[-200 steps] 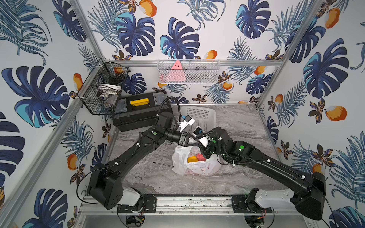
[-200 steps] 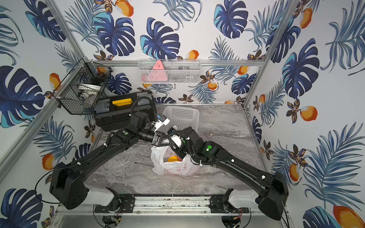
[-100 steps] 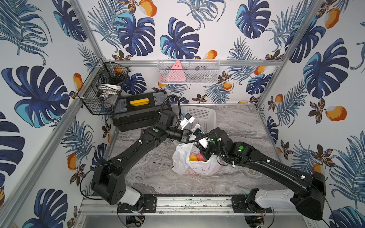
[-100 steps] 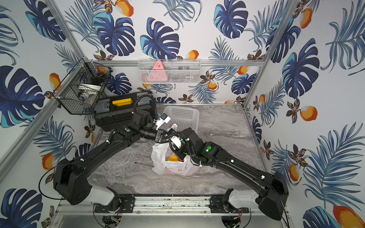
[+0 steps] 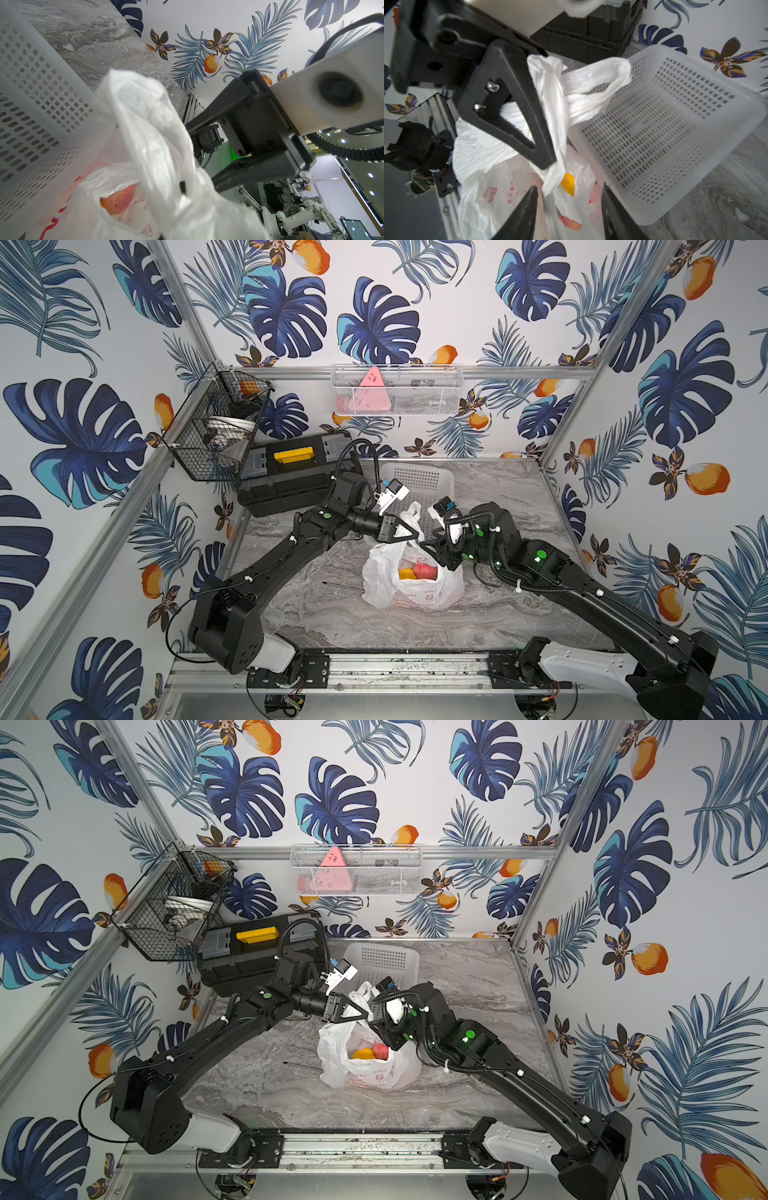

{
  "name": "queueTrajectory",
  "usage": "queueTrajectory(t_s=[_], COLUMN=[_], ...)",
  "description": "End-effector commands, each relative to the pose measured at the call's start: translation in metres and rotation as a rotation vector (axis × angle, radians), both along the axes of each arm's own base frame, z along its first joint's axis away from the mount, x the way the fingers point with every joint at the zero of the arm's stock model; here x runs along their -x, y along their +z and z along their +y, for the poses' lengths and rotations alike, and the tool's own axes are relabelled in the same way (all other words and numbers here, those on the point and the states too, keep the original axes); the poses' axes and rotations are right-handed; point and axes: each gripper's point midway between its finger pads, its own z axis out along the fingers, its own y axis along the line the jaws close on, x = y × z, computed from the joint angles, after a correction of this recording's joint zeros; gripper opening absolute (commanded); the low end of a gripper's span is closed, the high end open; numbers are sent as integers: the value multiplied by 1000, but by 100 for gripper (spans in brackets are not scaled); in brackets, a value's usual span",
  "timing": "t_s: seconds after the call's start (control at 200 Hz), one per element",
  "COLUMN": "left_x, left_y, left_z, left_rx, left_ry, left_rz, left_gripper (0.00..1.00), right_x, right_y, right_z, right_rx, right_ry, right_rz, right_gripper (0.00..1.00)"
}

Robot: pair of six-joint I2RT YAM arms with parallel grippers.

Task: Place the peach into a plastic bag & tie a knot
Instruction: Cross the plastic bag at the center of the board.

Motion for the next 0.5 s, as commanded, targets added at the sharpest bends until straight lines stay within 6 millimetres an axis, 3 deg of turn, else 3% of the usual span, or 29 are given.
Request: queueTrajectory(t_s=[0.0, 0.095, 0.19, 0.365, 0.495], left_x=[4, 6, 6, 4, 3], left_y=[9, 9, 10, 12, 9], left_z=[0, 0, -1, -1, -2], left_rx=[35, 39, 51, 52, 52], left_ry=[-31, -36, -36, -29, -22], left_rz=[-53, -50, -49, -44, -31], left_gripper=[7, 7, 7, 7, 11], right_x=[1, -2, -6, -5, -4], right_y=[9, 15, 7, -4, -5], right_z=[-1, -2, -2, 2, 5], right_rx=[-108, -169, -124, -89, -103], right_ry=[-43, -43, -48, -14, 7], right_rz=[58, 88, 100, 110, 101], right_gripper=[47, 40, 30, 26, 9])
